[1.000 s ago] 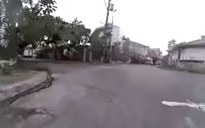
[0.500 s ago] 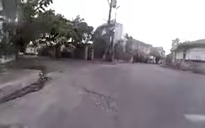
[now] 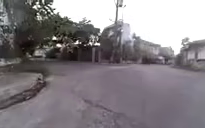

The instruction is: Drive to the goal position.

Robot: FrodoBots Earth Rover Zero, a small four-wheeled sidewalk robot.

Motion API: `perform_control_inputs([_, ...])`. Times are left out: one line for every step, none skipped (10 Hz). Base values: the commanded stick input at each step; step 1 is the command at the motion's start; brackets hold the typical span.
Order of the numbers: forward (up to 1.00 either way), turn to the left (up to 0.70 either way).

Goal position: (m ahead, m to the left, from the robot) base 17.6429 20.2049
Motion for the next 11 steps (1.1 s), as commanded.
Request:
perform_control_inputs([1.0, 0.0])
perform_control_inputs([1.0, 0.0])
perform_control_inputs([1.0, 0.0])
perform_control_inputs([1.0, 0.0])
perform_control_inputs([1.0, 0.0])
perform_control_inputs([1.0, 0.0])
perform_control_inputs([1.0, 0.0])
perform_control_inputs([1.0, 0.0])
perform_control_inputs([1.0, 0.0])
perform_control_inputs([1.0, 0.0])
perform_control_inputs([1.0, 0.0])
